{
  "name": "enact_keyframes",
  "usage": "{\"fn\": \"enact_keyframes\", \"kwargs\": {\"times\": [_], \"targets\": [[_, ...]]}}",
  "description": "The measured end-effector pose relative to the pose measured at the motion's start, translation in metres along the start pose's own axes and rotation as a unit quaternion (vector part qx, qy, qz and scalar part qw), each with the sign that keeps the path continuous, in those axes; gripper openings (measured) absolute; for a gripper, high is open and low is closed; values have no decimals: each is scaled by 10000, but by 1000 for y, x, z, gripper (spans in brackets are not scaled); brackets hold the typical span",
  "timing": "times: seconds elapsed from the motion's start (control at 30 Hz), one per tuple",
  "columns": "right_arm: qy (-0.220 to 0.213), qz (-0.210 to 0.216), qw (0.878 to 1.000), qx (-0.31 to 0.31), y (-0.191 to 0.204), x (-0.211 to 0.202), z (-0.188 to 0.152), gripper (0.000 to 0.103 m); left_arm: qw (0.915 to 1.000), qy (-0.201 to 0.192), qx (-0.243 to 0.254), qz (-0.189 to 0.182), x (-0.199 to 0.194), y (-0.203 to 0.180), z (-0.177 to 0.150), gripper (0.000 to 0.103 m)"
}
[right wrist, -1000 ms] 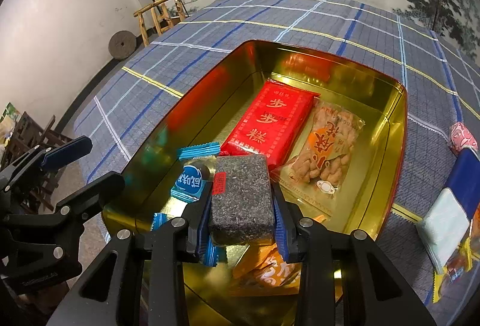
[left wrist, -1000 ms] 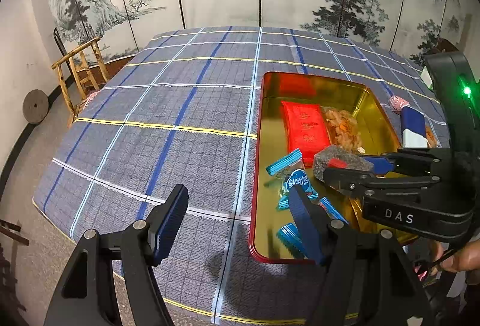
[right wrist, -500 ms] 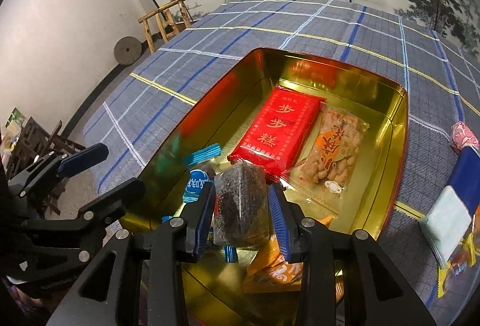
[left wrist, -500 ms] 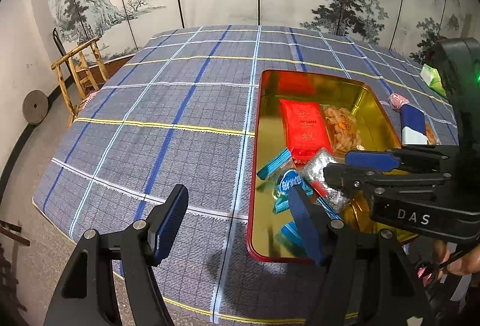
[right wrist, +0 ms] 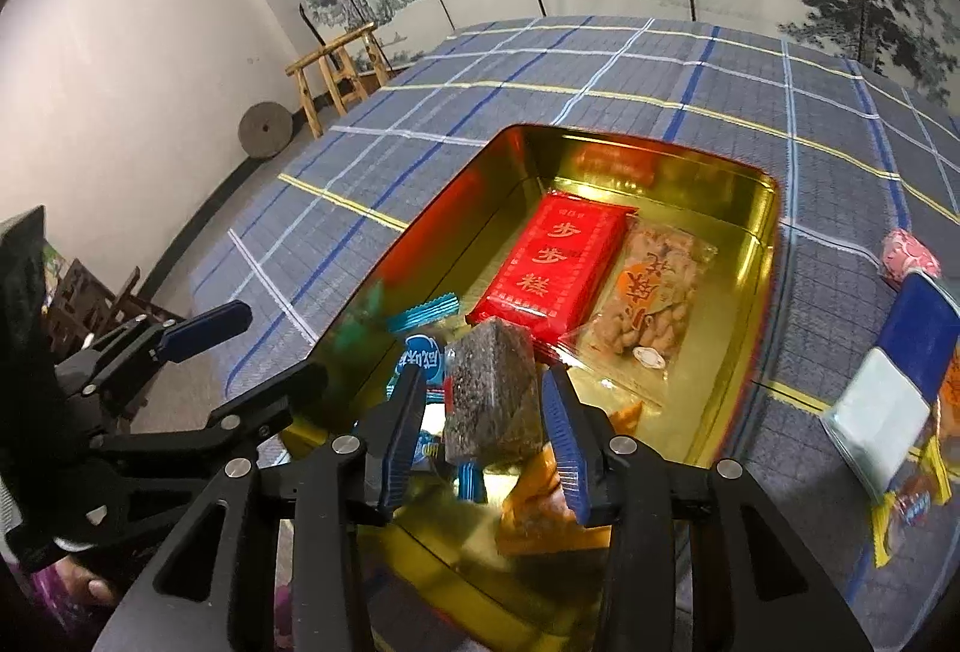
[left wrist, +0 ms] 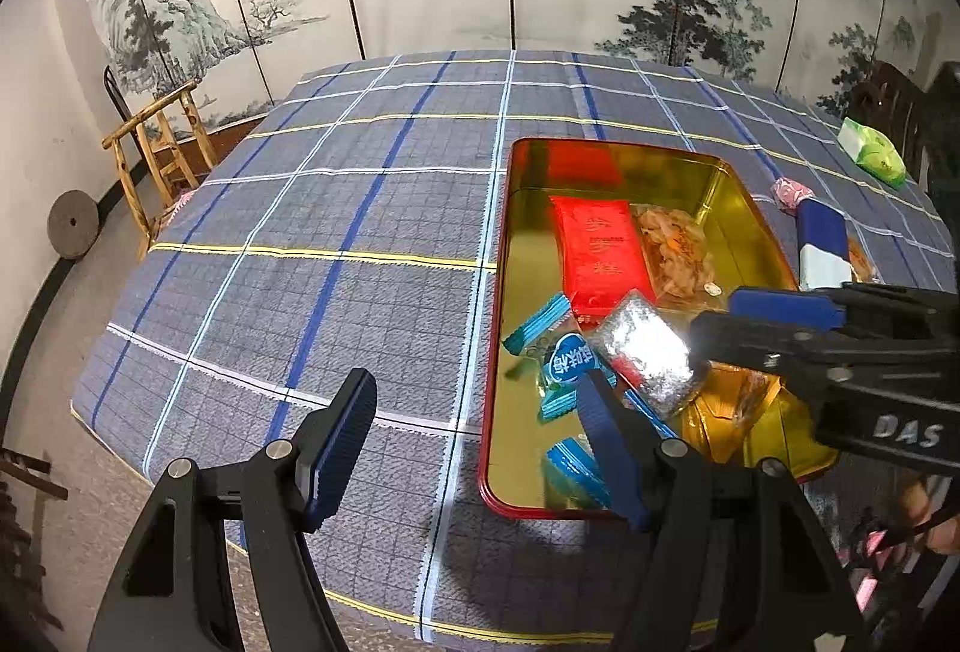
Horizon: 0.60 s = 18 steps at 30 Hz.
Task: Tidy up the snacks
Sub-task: 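Lower the grey sponge cake into the gold tin and open the right gripper, then reach the left gripper to the blue-and-white box and grasp it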
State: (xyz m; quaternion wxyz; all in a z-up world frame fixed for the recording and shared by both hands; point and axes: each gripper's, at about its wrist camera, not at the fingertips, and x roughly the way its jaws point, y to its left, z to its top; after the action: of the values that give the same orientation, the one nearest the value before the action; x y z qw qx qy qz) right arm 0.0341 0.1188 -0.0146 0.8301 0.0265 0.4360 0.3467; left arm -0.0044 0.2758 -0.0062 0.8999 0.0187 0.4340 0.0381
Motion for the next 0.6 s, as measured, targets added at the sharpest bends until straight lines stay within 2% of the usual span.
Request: {"fn": "enact_keyframes", "kwargs": {"times": [0.23, 0.37, 0.5, 0.6], "targets": [[-313, 2, 9989, 336, -25, -34, -11, 50, 9999, 0, 125, 33, -4, -10, 2, 66], [-475, -138, 9969, 618, -50, -54, -19, 53, 9998, -29, 188, 70, -6, -15, 5, 72], [-647, -478, 9924, 929, -87, -78, -32, 55, 9996, -60, 271, 105, -9, -21, 7, 73], [-767, -849, 9844, 1340, -128, -100, -47, 56, 9994, -67, 334, 115, -10, -26, 10, 73]]}}
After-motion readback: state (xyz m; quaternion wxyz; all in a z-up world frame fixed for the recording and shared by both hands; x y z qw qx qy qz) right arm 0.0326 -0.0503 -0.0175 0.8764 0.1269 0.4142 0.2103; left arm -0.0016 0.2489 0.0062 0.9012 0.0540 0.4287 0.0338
